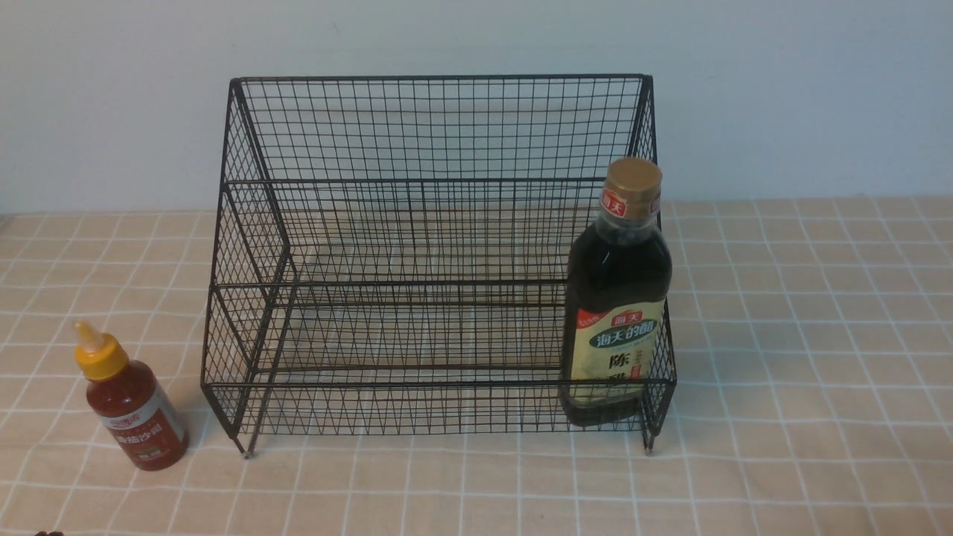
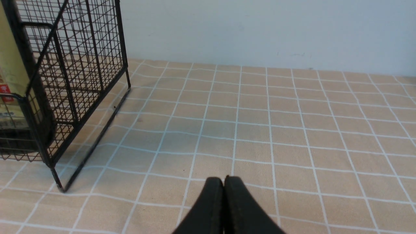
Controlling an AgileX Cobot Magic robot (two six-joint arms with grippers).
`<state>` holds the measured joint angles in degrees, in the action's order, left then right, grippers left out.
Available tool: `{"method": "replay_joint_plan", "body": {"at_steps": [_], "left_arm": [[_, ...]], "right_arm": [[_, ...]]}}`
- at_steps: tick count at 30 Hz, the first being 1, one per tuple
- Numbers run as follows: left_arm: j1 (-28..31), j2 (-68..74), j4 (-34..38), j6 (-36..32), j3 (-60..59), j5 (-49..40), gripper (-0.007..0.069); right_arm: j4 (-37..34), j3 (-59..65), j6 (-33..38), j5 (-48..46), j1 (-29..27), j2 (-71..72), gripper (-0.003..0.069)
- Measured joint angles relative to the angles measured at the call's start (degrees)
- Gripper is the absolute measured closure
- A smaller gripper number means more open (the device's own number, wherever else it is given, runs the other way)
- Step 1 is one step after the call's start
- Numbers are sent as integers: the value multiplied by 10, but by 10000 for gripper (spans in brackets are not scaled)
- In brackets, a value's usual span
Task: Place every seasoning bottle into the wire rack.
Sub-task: Use the left arm to grab the condiment bottle closest to it
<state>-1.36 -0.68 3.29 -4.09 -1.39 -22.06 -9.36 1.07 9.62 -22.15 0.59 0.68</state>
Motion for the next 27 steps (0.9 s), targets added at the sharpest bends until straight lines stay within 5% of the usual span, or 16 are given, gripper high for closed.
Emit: {"method": "replay_joint_plan", "body": {"at_steps": [15, 27], "left_arm": [[0, 0, 7, 1, -2, 21, 631], [0, 0, 94, 5, -3, 334, 631]], "right_arm": [[0, 0, 10, 0, 0, 0, 672], [0, 0, 11, 0, 0, 0, 672]]}}
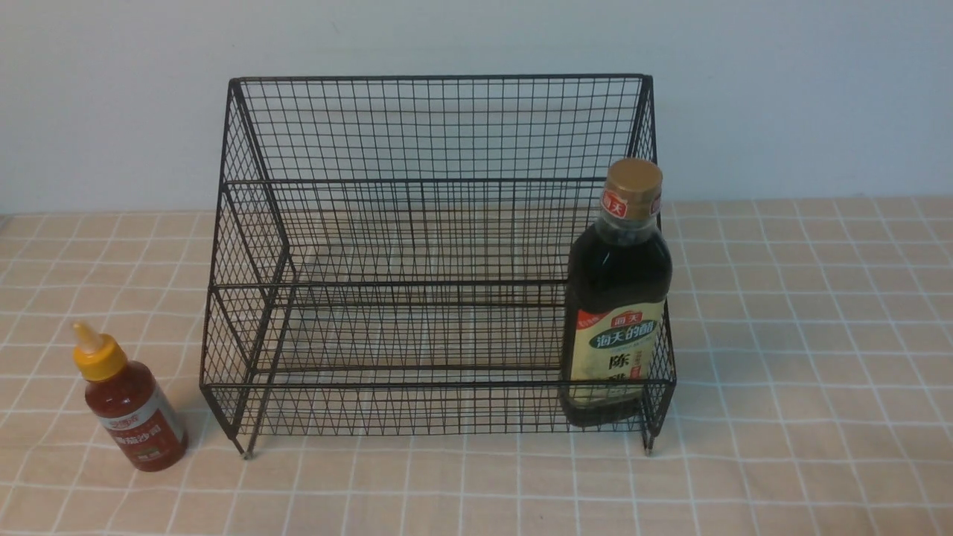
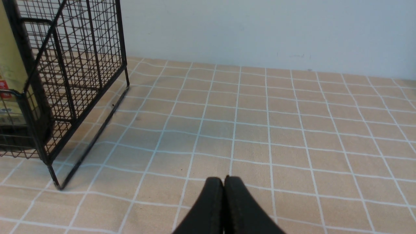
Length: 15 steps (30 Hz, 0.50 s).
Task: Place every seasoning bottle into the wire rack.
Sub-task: Use the left arm to grab the condiment bottle closest to it
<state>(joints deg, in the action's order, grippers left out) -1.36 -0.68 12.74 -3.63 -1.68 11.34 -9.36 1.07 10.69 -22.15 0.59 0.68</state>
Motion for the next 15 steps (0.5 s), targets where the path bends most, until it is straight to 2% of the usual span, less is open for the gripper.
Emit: {"method": "replay_joint_plan", "body": {"at_steps": [6, 11, 15], "left_arm": [[0, 0, 1, 0, 0, 103, 631], [0, 23, 1, 0, 0, 107, 631], [0, 98, 2, 0, 6, 105, 620]], "right_arm": [[0, 0, 0, 0, 0, 0, 672], [0, 0, 0, 0, 0, 0, 672], [0, 0, 0, 0, 0, 0, 672]]}}
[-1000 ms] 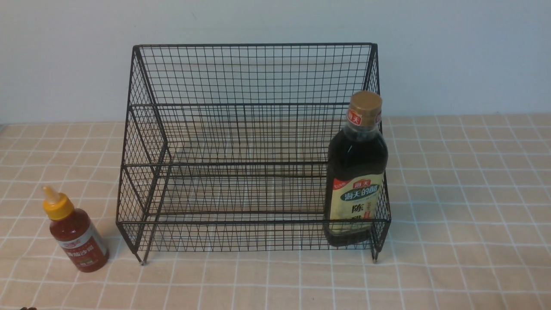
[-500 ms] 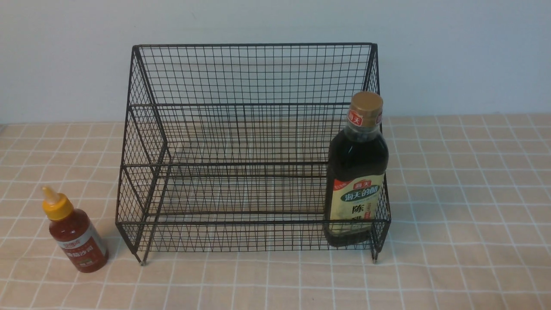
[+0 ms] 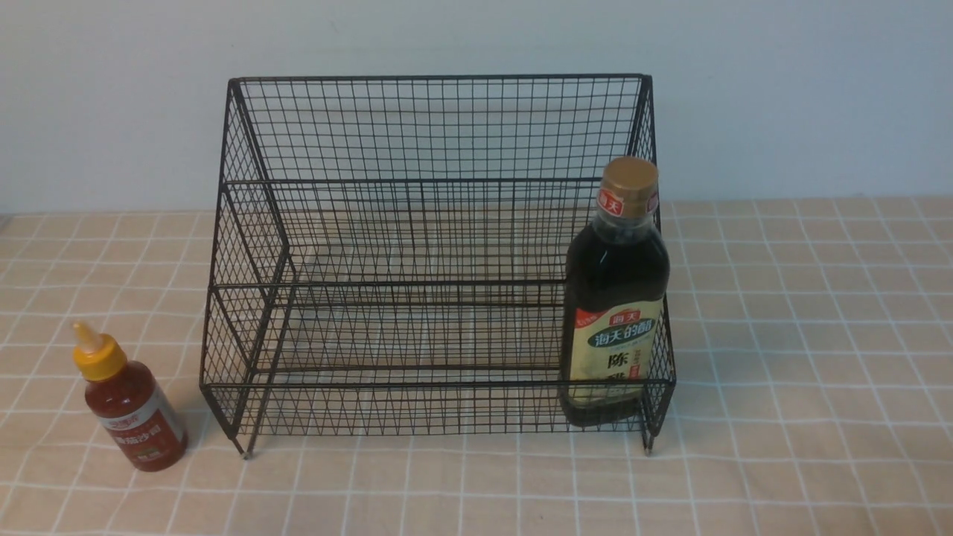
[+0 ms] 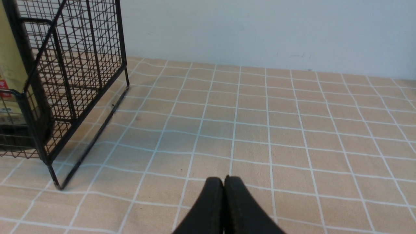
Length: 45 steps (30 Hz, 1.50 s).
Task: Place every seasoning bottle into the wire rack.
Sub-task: Use the left arm to grab the condiment bottle closest to it
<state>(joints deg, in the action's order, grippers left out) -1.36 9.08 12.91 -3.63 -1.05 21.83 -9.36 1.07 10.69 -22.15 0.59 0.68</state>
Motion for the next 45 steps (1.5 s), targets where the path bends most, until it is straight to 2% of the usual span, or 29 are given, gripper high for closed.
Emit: {"method": "replay_joint_plan", "body": {"at_steps": [4, 13, 16, 19, 26, 32, 35, 38, 45], "left_arm": [[0, 103, 0, 0, 30, -1, 552], [0, 344, 2, 0, 102, 54, 230], [0, 410, 8, 0, 116, 90, 172], [0, 481, 20, 0, 129, 135, 148], [0, 633, 23, 4, 148, 238, 145], [0, 715, 17, 29, 149, 281, 148], [0, 737, 15, 58, 149, 294, 209], [0, 740, 12, 76, 150, 297, 379], [0, 711, -19, 78, 149, 277, 372]], "right_arm": [[0, 0, 0, 0, 0, 0, 672], [0, 0, 0, 0, 0, 0, 672], [0, 0, 0, 0, 0, 0, 672], [0, 0, 0, 0, 0, 0, 672], [0, 0, 0, 0, 0, 0, 672], [0, 0, 0, 0, 0, 0, 672], [0, 0, 0, 0, 0, 0, 672], [0, 0, 0, 0, 0, 0, 672], [0, 0, 0, 0, 0, 0, 672]]}}
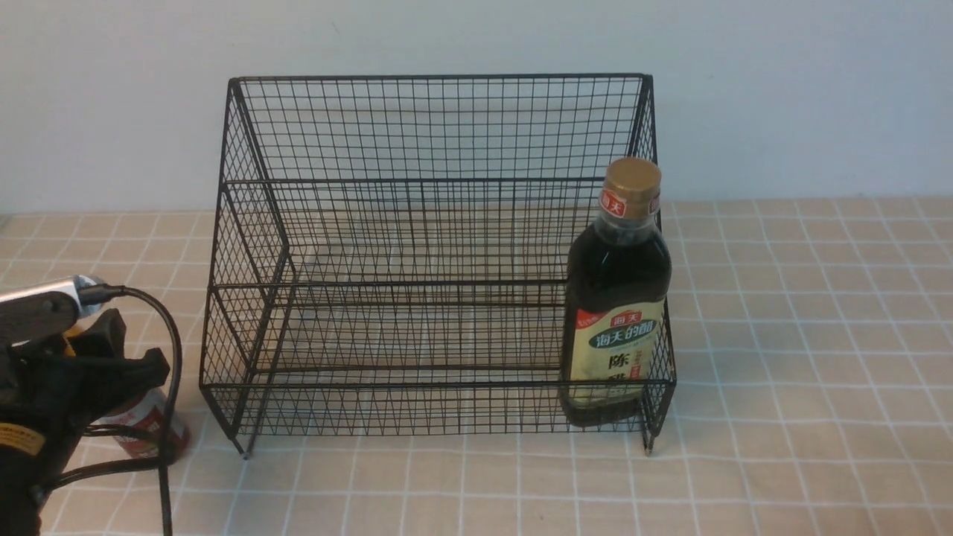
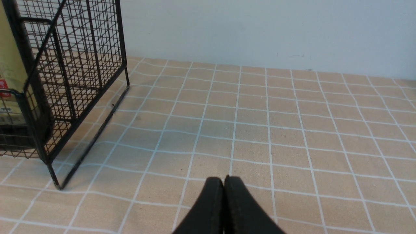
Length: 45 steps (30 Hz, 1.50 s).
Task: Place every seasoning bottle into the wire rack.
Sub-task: Use the left arm to grab the condiment bottle closest to it, then use the left arm to put the condiment bottle back on the shelf
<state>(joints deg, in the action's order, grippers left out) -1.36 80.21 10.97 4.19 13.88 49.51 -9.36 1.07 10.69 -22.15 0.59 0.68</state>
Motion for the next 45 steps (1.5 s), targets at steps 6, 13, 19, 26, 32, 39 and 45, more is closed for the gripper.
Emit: {"method": "replay_joint_plan", "body": {"at_steps": [6, 13, 19, 26, 32, 39, 45], "left_arm": [[0, -139, -5, -69, 46, -145, 372], [-4, -256, -5, -152, 170, -369, 372], [-85, -279, -7, -141, 257, -465, 372], [-174, -233, -7, -138, 259, -458, 372], [-193, -158, -7, -135, 259, -411, 372], [-193, -94, -7, -133, 259, -401, 372], [-193, -59, -7, -133, 259, -403, 372]], "right_arm": [[0, 0, 0, 0, 0, 0, 672], [0, 0, 0, 0, 0, 0, 672], [0, 0, 1, 0, 0, 0, 672], [0, 0, 1, 0, 0, 0, 672], [0, 0, 5, 0, 0, 0, 672], [0, 0, 5, 0, 0, 0, 672], [0, 0, 5, 0, 0, 0, 672]]}}
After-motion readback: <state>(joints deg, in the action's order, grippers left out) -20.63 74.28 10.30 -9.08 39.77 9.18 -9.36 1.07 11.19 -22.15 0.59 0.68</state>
